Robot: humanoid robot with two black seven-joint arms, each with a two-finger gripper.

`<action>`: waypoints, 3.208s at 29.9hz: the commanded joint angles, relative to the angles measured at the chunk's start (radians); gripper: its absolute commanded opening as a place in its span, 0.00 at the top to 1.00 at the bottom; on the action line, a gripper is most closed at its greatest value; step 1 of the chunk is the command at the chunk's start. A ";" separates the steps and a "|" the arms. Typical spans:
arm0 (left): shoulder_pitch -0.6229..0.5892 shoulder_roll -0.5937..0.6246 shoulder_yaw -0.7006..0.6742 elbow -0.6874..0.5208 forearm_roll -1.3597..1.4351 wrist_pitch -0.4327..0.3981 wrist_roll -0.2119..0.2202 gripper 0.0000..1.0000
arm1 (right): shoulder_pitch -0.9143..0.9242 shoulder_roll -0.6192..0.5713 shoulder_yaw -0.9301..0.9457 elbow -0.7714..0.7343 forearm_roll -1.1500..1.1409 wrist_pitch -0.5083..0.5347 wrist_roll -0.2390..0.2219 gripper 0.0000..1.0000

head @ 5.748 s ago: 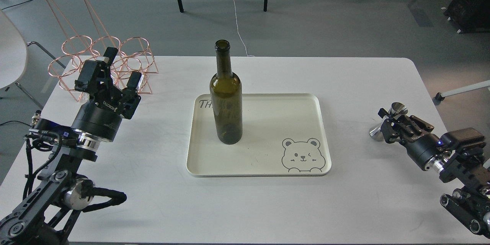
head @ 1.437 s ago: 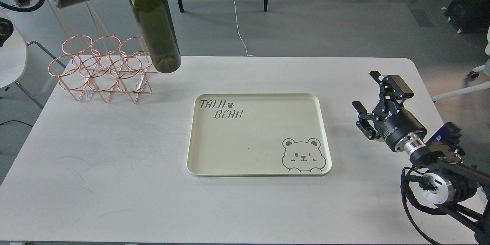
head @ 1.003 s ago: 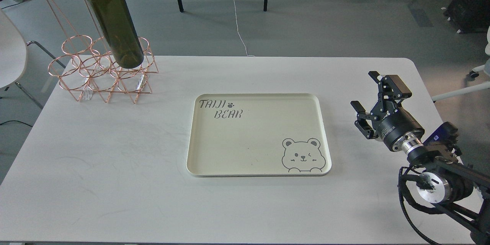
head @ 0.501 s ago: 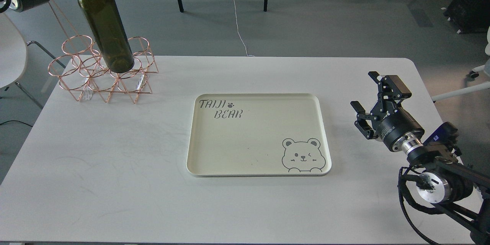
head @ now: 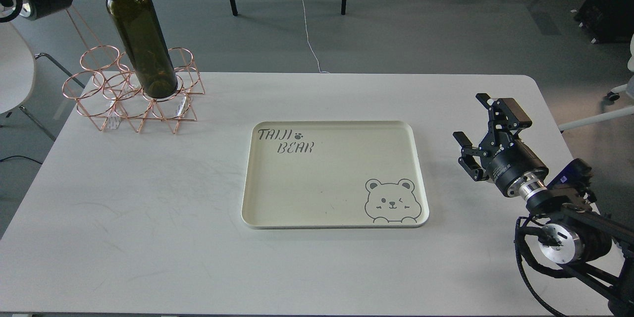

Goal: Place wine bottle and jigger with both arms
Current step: 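Lower the bottle upright into a slot of the copper rack, then open the left gripper and withdraw it from the bottle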

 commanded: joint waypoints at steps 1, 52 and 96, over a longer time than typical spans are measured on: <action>0.001 -0.001 0.007 0.010 -0.002 0.003 0.000 0.82 | -0.002 0.000 0.000 0.000 0.000 0.000 0.000 0.02; 0.070 -0.102 0.159 0.167 -0.149 0.081 0.000 0.62 | -0.008 0.002 0.000 0.003 0.000 0.000 0.000 0.02; 0.330 0.104 0.031 -0.617 -1.020 0.089 0.000 0.02 | 0.005 0.110 0.092 -0.055 0.000 -0.008 0.000 0.02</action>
